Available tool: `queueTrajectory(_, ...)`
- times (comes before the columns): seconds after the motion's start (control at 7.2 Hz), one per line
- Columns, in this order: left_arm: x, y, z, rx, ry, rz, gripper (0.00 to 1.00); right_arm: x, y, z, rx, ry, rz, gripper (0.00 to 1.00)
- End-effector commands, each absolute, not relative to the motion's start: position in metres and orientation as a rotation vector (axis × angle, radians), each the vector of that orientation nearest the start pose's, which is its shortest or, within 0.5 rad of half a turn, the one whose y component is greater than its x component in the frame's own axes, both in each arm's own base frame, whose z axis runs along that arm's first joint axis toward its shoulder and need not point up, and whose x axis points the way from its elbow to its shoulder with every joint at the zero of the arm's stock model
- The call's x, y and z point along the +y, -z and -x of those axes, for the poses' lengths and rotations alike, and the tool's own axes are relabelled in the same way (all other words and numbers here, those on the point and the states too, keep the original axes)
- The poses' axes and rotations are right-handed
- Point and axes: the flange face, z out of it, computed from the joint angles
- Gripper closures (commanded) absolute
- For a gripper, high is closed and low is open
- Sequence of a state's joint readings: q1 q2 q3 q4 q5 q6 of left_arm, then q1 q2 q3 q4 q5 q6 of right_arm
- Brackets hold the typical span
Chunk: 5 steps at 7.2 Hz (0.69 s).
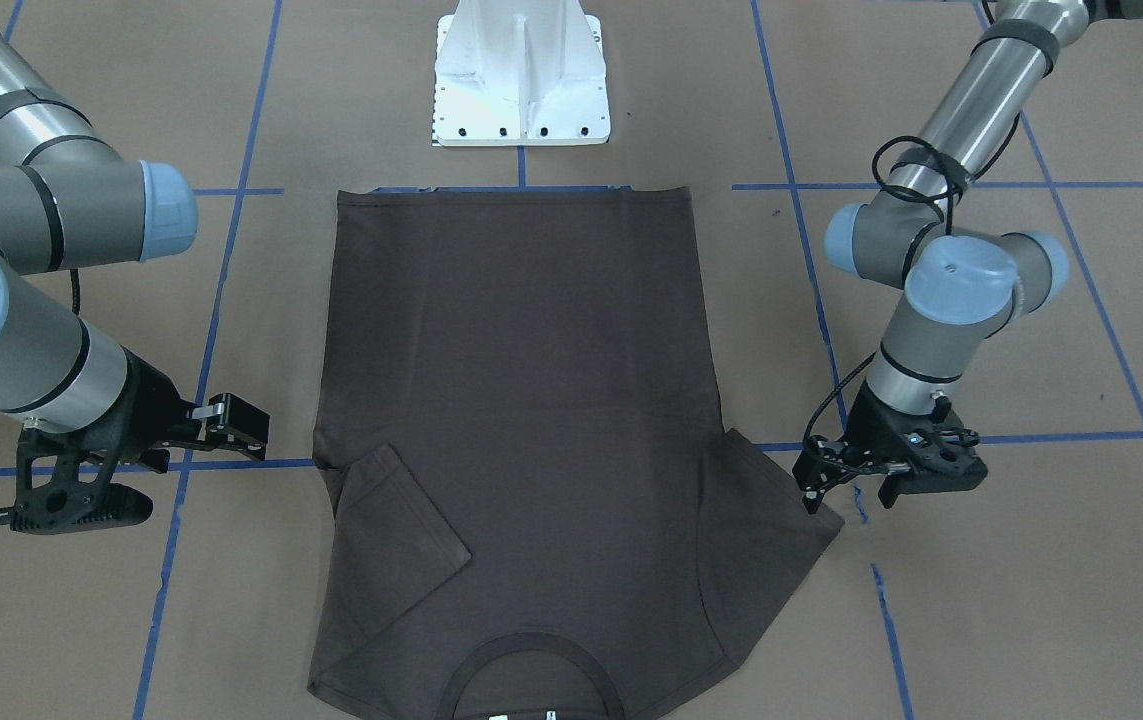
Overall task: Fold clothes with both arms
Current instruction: 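Release the sleeve and raise the right gripper while the left arm approaches the shirt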
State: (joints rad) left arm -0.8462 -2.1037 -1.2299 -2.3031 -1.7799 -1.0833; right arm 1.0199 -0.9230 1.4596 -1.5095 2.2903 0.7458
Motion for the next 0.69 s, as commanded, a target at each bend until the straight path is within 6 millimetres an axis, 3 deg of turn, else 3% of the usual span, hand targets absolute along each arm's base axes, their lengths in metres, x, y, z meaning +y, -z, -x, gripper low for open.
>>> queueTrajectory(0.0,-0.638,-0.438,-0.426,0.811,0.233,-0.427,0.01,-0.645,-0.304,0.324,-0.902,0.040,-0.035,0.00)
queueTrajectory(0.28,-0.641,-0.449,-0.427,0.784,0.229,-0.432,0.03,-0.645,-0.305,0.325,-0.900,0.040,-0.034,0.00)
queueTrajectory(0.56,-0.642,-0.450,-0.426,0.782,0.230,-0.429,0.15,-0.645,-0.305,0.325,-0.898,0.039,-0.036,0.00)
